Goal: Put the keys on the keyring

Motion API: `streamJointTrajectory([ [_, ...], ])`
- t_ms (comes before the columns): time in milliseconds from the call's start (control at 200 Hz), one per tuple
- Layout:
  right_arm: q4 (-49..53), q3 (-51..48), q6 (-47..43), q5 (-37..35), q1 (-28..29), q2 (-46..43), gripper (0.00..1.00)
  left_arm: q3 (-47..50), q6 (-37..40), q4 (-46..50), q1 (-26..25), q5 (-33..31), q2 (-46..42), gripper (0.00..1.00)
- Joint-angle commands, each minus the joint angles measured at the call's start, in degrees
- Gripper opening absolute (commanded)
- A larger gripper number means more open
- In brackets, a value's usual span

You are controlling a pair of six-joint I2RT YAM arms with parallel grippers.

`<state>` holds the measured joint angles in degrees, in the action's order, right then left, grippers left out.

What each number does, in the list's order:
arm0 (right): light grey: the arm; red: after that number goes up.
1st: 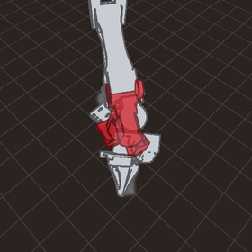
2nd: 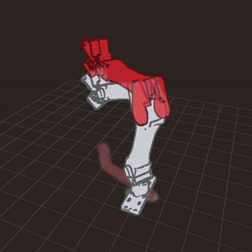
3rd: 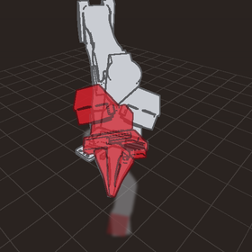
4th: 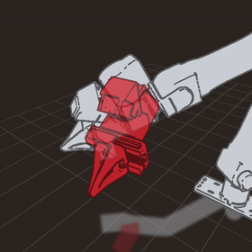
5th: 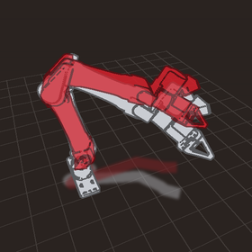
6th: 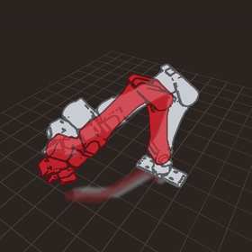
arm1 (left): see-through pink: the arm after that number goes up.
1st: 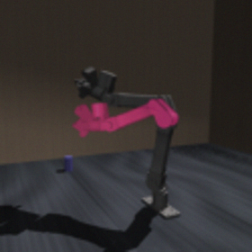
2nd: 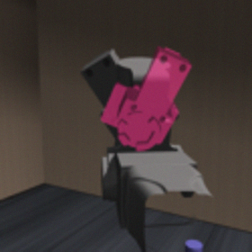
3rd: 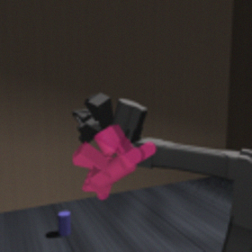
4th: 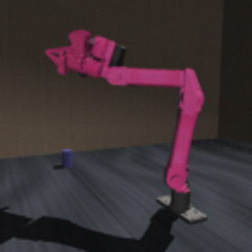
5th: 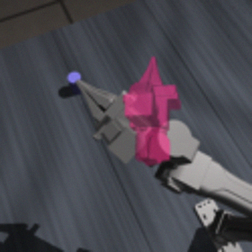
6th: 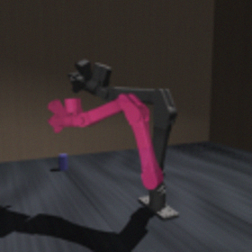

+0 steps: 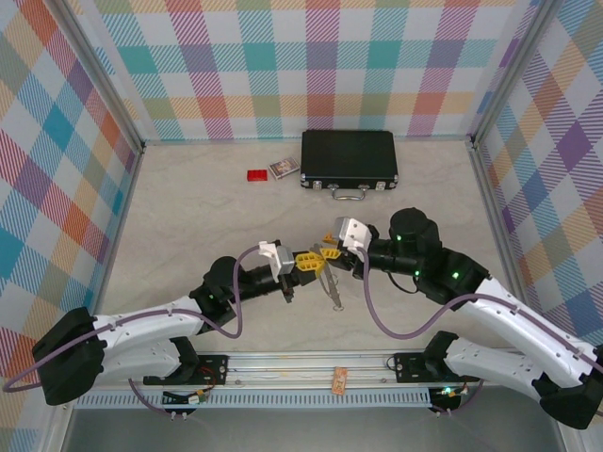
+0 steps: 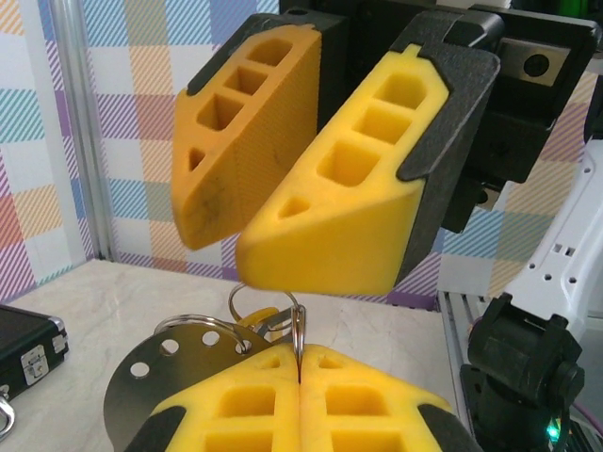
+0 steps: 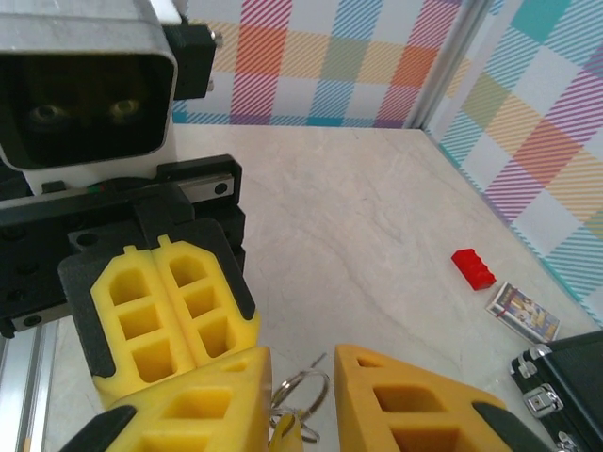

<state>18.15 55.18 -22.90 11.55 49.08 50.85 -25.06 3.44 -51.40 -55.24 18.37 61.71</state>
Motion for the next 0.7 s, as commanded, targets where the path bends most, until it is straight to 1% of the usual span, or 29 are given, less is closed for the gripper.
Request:
streamJointTrajectory([
  [0, 0.2, 2.1, 4.5, -3.0, 0.0, -3.0, 0.23, -0.6, -1.9, -7.3, 0.7, -0.7, 0.1, 0.00],
  [140, 0.6, 0.7, 9.6, -3.8, -0.1, -5.6, 0.23, -0.4, -2.5, -8.1, 1.0, -0.7, 0.4, 0.00],
  [185, 0.3, -0.2, 11.5, -3.4, -0.2, -6.4, 0.20, -0.3, -2.7, -8.4, 1.2, -0.7, 0.3, 0.00],
  [215, 0.2, -0.9, 12.6, -2.5, -0.4, -6.9, 0.19, -0.2, -2.9, -8.6, 1.3, -0.8, 0.3, 0.00],
  [275, -0.4, -2.3, 15.5, -0.6, -0.7, -7.8, 0.18, 0.0, -3.0, -9.0, 1.4, -1.0, 0.2, 0.00],
  [325, -1.1, -3.4, 16.8, 1.8, -1.0, -8.4, 0.19, 0.1, -3.3, -9.2, 1.5, -1.1, 0.1, 0.00],
  [340, -1.3, -3.7, 18.7, 2.5, -1.1, -8.5, 0.19, 0.1, -3.2, -9.2, 1.5, -1.1, 0.1, 0.00],
  [410, -2.8, -5.0, 21.6, 4.6, -1.6, -9.1, 0.20, 0.1, -3.3, -9.2, 1.7, -1.3, -0.3, 0.00],
  [535, -5.6, -7.1, 25.0, 9.9, -3.3, -9.3, 0.24, 0.3, -3.3, -9.1, 2.0, -1.4, -0.7, 0.00],
  [600, -6.3, -7.3, 26.1, 12.5, -4.3, -8.6, 0.24, 0.1, -3.3, -8.9, 2.2, -1.3, -1.0, 0.00],
  [695, -6.6, -7.3, 26.9, 14.5, -5.0, -7.4, 0.24, 0.0, -3.3, -8.6, 2.1, -1.1, -1.2, 0.00],
])
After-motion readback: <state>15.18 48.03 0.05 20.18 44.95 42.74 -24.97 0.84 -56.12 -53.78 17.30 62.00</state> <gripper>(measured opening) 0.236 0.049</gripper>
